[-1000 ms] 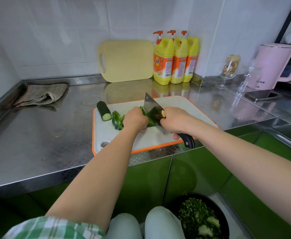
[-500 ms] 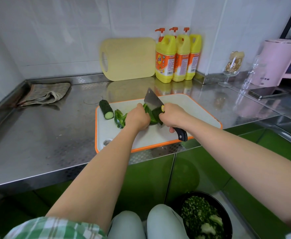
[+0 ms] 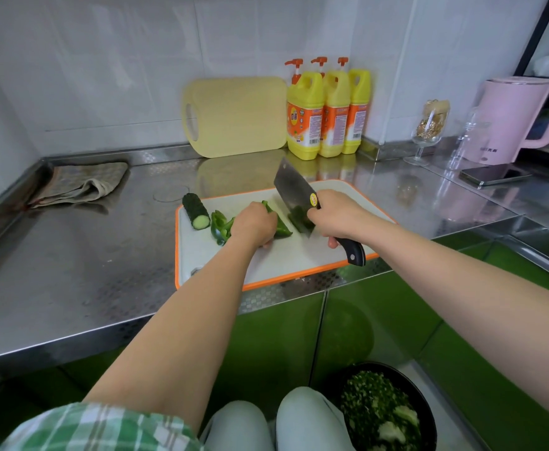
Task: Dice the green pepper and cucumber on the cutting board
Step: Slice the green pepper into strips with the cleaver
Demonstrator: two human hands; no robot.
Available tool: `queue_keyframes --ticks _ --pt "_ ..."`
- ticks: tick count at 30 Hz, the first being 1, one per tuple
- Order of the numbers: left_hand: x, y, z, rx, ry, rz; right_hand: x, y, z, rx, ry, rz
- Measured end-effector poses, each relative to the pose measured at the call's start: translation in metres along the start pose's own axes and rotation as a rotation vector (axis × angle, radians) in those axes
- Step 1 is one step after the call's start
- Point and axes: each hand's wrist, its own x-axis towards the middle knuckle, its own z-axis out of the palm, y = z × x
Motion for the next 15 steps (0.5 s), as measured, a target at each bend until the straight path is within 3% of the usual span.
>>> queue_keyframes --ticks 10,15 --pt "0.001 0.0 -0.001 0.03 -0.043 0.001 -0.013 -0.007 0.006 -0.044 -0.124 0.007" --pt "-0.001 0.001 -0.001 0.016 -0.054 -0.002 -0.005 -0.023 0.01 -0.22 -0.171 0.032"
